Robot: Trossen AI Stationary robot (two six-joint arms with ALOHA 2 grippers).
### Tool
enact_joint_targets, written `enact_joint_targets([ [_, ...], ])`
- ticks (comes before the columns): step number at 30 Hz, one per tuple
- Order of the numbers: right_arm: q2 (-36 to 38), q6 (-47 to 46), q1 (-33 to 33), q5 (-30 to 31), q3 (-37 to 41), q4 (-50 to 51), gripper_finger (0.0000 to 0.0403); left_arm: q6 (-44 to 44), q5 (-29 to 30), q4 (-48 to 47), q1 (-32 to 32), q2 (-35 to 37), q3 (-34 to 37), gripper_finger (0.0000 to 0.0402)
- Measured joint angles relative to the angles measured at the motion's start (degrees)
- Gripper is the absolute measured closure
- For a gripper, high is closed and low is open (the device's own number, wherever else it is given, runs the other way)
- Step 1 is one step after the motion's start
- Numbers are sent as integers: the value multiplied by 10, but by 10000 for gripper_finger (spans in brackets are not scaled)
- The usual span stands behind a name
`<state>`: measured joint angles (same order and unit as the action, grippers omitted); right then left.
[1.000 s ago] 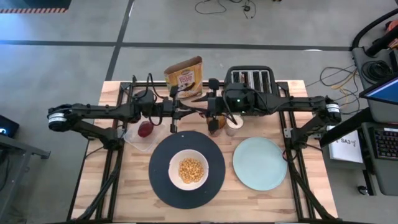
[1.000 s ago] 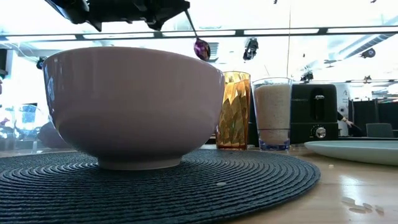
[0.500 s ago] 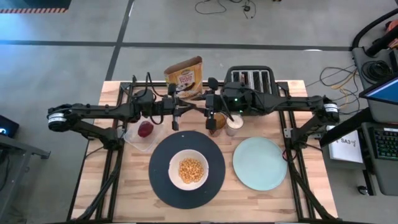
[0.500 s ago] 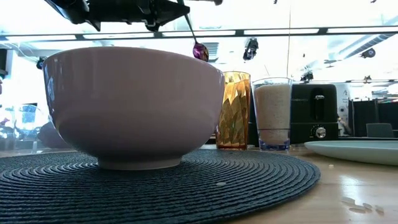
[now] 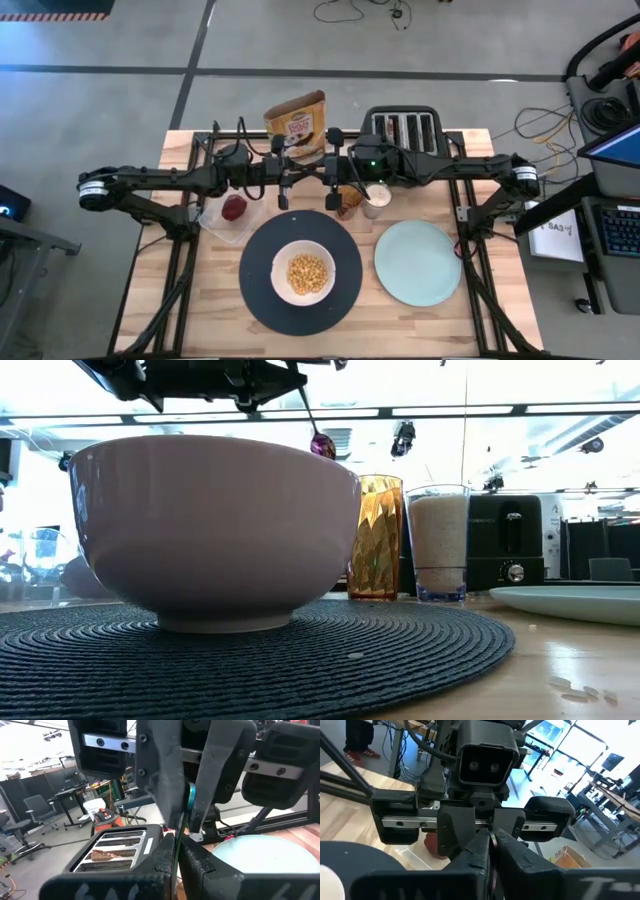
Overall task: Arrange a breakfast setting
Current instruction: Adjust the blue spoon in the orange cup
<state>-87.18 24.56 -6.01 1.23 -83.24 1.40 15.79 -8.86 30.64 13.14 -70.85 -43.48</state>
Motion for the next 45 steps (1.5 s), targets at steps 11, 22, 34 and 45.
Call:
enact_joint_targets([
  [11, 12, 9, -1, 5, 0, 21, 394, -9, 7, 4, 0, 7, 0, 365],
  [22, 60, 6, 0, 22, 0, 92, 394, 4, 9, -42, 1, 47, 0, 240],
  [34, 124, -88, 0, 23, 106, 86, 394, 13, 54, -172, 1, 162, 0, 208],
  [45, 125, -140, -3, 47, 270, -102, 394, 13, 54, -185, 1, 179, 0, 212],
])
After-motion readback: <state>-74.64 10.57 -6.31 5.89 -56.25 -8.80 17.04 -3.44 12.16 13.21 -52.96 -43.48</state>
